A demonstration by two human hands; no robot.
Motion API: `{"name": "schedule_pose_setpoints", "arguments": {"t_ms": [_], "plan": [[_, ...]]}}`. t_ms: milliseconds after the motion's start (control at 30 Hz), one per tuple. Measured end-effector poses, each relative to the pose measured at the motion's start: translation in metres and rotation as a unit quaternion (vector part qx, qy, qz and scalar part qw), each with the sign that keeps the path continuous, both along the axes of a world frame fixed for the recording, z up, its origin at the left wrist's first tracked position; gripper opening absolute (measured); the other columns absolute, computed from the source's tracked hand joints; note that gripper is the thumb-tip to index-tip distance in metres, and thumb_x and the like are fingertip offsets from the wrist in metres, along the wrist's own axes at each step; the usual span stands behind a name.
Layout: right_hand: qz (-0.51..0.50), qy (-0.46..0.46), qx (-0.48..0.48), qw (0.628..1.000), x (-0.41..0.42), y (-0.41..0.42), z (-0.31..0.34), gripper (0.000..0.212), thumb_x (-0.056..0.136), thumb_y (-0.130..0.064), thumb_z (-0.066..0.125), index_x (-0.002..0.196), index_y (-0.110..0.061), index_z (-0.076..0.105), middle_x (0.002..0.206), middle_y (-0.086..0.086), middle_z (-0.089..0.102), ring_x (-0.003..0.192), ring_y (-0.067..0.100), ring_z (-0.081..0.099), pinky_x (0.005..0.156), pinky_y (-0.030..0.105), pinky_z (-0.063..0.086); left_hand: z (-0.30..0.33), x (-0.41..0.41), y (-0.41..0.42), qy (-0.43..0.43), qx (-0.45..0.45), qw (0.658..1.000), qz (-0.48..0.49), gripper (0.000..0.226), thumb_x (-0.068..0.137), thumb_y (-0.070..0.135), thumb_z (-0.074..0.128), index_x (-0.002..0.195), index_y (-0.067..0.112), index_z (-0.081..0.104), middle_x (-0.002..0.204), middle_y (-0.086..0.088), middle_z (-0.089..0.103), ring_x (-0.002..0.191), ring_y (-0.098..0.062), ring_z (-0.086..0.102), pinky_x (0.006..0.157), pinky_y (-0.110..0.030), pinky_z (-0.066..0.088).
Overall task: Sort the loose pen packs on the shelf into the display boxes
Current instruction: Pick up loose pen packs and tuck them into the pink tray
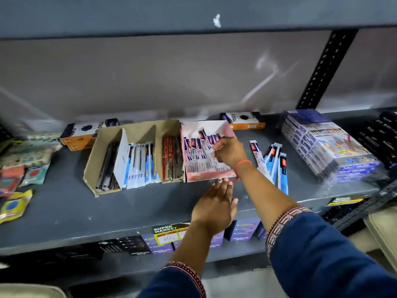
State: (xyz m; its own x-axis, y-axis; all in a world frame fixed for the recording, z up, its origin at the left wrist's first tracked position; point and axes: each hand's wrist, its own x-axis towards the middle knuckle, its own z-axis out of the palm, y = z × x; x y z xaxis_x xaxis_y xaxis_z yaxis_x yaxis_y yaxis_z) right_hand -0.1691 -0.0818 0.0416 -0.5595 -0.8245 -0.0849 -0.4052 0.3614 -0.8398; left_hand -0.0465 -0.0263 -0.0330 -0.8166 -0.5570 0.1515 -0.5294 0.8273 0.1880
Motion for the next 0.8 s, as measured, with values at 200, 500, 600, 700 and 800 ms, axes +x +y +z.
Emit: {"name": "schedule_pose_setpoints", "arguments": {"t_ms": [200, 500, 600, 700, 800], "plan": [[0.027, 0.077, 0.07, 0.994, 0.014, -0.021, -0.015, 0.038, 0.081, 0.002, 0.062, 0.055, -0.021, 0.047, 0.094, 0.016, 0.073, 0.075, 0.023, 0.063, 0.081, 0.035, 0.056, 0.003, 0.003, 0.001, -0.001, -0.018, 1.0, -0.019, 0.053, 0.098, 0.027, 0.03, 0.141, -0.002, 0.021, 0.151, -0.022, 0.022, 0.139, -0.031, 0.019, 0.115, -0.035, 0.009], [-0.003, 0.145, 0.041, 0.989, 0.002, 0.005, 0.004, 0.014, 0.083, -0.007, 0.052, 0.086, -0.006, 0.065, 0.094, 0.019, 0.071, 0.09, 0.034, 0.065, 0.077, 0.031, 0.051, 0.007, 0.001, 0.005, 0.034, -0.033, 0.999, -0.014, 0.048, 0.088, 0.025, 0.057, 0.126, -0.003, 0.05, 0.129, -0.021, 0.055, 0.12, -0.031, 0.052, 0.101, -0.04, 0.041], [-0.189, 0.123, -0.029, 0.974, -0.025, 0.038, 0.009, 0.021, 0.086, -0.009, 0.047, 0.096, -0.002, 0.063, 0.1, 0.025, 0.069, 0.087, 0.039, 0.063, 0.071, 0.033, 0.047, 0.006, 0.0, 0.005, 0.049, -0.03, 0.998, -0.015, 0.048, 0.083, 0.025, 0.064, 0.121, -0.004, 0.055, 0.123, -0.021, 0.06, 0.115, -0.029, 0.057, 0.098, -0.038, 0.043], [-0.213, 0.153, 0.07, 0.962, -0.048, 0.07, 0.0, 0.024, 0.088, -0.008, 0.048, 0.106, 0.004, 0.056, 0.11, 0.03, 0.065, 0.105, 0.042, 0.06, 0.082, 0.038, 0.049, 0.003, 0.001, 0.003, 0.026, -0.01, 1.0, -0.01, 0.053, 0.099, 0.031, 0.029, 0.143, 0.004, 0.021, 0.152, -0.014, 0.024, 0.14, -0.022, 0.021, 0.114, -0.028, 0.005], [-0.155, 0.17, 0.175, 0.957, -0.053, 0.084, -0.011, 0.029, 0.089, -0.012, 0.049, 0.113, 0.003, 0.056, 0.115, 0.025, 0.065, 0.11, 0.039, 0.06, 0.088, 0.039, 0.05, -0.001, 0.0, 0.002, 0.018, -0.015, 1.0, -0.006, 0.053, 0.1, 0.034, 0.021, 0.145, 0.008, 0.013, 0.155, -0.01, 0.015, 0.142, -0.018, 0.011, 0.112, -0.025, -0.005]]}}
